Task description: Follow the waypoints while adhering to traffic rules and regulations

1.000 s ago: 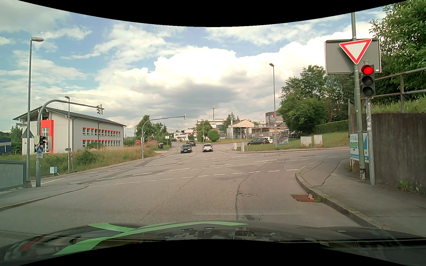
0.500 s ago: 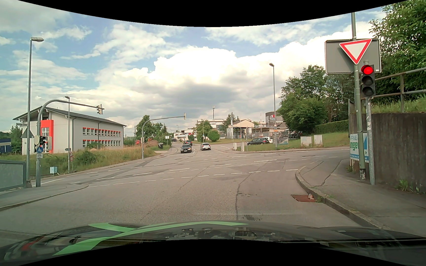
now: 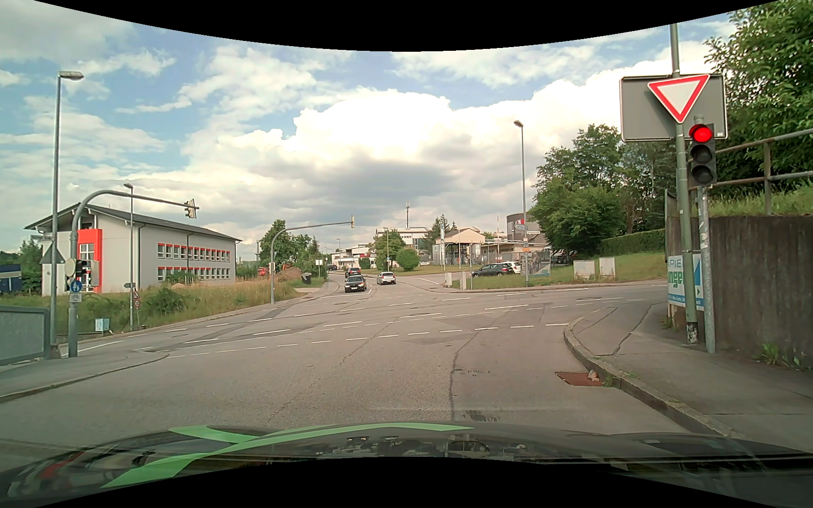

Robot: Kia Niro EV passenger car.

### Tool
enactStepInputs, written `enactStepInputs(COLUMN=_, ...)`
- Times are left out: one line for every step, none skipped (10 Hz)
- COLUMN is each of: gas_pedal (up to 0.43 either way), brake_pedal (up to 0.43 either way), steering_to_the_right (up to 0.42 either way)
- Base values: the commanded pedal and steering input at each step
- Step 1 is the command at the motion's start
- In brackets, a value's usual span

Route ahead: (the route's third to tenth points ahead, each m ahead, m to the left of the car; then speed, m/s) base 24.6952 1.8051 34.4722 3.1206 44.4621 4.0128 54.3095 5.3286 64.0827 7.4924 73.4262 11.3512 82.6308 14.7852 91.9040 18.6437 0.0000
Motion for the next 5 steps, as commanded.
enactStepInputs(gas_pedal=0.0, brake_pedal=0.591, steering_to_the_right=-0.014)
enactStepInputs(gas_pedal=0.0, brake_pedal=0.591, steering_to_the_right=-0.014)
enactStepInputs(gas_pedal=0.0, brake_pedal=0.591, steering_to_the_right=-0.014)
enactStepInputs(gas_pedal=0.0, brake_pedal=0.591, steering_to_the_right=-0.014)
enactStepInputs(gas_pedal=0.0, brake_pedal=0.591, steering_to_the_right=-0.014)
